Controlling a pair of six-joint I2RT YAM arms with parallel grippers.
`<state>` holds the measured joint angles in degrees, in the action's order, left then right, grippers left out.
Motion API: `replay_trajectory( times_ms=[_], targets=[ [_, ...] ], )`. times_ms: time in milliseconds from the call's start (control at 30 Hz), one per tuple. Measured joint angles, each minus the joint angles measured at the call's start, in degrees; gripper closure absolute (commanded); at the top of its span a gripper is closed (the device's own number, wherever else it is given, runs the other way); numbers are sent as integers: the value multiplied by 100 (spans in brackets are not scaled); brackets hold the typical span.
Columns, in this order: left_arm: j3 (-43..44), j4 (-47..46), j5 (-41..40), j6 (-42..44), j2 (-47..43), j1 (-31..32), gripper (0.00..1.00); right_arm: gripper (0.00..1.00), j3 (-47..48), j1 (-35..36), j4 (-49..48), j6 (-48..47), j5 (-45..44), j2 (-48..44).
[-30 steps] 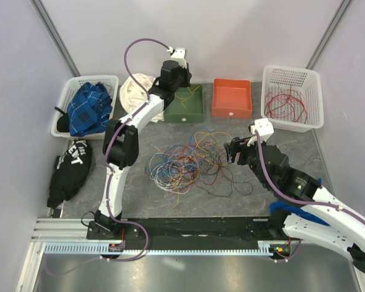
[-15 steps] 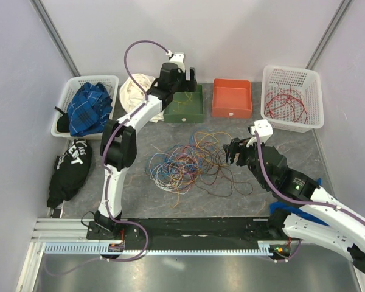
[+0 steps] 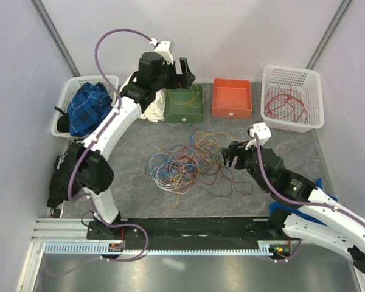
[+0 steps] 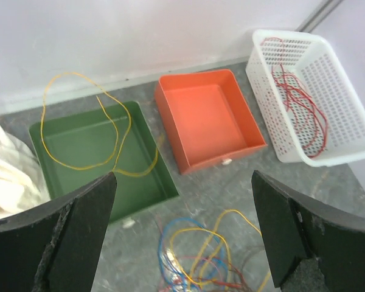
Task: Untangle the cables
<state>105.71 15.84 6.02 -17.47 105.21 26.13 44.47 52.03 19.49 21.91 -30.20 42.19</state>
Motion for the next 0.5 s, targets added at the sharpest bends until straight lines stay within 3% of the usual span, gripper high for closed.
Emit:
replay_trajectory(
  times_ms=[267, 500],
  targets=[
    [-1657, -66, -98, -767, -942, 227, 0, 24, -96, 0, -61, 267, 229, -184],
    [-2540, -127, -476, -1113, -1290, 317, 0, 25, -260, 0, -105, 378, 656, -197]
  ],
)
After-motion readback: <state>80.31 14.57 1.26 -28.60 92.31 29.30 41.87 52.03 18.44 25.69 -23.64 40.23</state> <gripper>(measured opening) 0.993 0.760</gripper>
